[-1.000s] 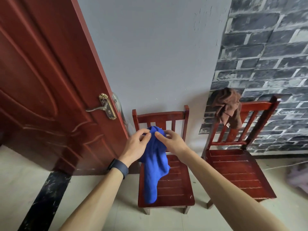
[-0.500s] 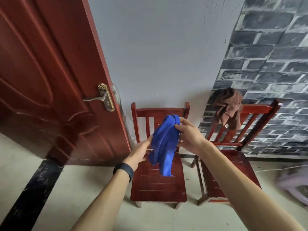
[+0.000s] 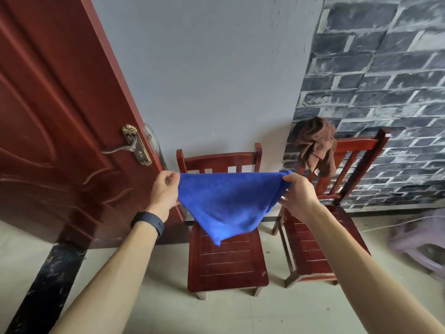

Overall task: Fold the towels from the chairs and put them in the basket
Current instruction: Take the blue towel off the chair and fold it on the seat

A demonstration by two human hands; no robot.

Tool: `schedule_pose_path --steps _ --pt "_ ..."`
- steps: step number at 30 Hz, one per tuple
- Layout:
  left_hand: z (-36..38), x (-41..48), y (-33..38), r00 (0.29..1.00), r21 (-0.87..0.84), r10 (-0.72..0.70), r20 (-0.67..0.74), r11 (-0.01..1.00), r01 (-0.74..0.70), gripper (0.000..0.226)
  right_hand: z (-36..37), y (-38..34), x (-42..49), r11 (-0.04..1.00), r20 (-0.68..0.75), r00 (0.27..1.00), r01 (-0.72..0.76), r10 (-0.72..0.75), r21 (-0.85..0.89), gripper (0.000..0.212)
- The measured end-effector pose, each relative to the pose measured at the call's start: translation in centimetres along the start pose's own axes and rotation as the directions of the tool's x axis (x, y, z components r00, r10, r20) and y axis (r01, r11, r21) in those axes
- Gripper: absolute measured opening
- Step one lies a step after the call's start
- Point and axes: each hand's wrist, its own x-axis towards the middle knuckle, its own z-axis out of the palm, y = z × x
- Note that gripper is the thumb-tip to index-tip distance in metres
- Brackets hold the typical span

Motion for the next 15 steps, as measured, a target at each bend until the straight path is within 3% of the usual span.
schedule_pose_path --steps 5,7,9,11,13,15 --pt "-0.3 0.7 0.3 0.998 0.257 -0.056 0.023 0.965 0.048 0.016 -0.3 0.6 0.9 0.977 0.021 0.999 0.035 -0.031 -0.210 0.029" --pt "-0.3 0.9 0.0 0.988 0.309 -0.143 0.051 0.943 0.120 0.014 -0.3 1.2 1.2 0.962 0.001 0.999 0.046 -0.047 -0.269 0.028" --pt "-0.2 0.1 0.0 0.927 0.282 -0.333 0.171 0.918 0.277 0.011 -0.4 1.9 1.5 0.965 -0.010 0.999 0.028 -0.032 -0.262 0.025" --pt "-0.1 -0.9 -0.6 0.831 0.359 -0.496 0.253 0.845 0.396 0.022 -0.6 2.5 1.4 0.968 -0.017 1.000 0.009 -0.013 -0.249 0.021" --pt "-0.1 -1.5 -2.1 0.777 0.530 -0.578 0.249 0.753 0.390 0.024 -0.8 3.2 1.5 0.964 -0.052 0.999 -0.020 0.007 -0.267 0.020" --pt "0.0 -1.8 -3.7 0.767 0.665 -0.609 0.202 0.661 0.349 0.018 -1.1 3.8 1.7 0.936 -0.105 0.994 -0.055 0.019 -0.348 0.024"
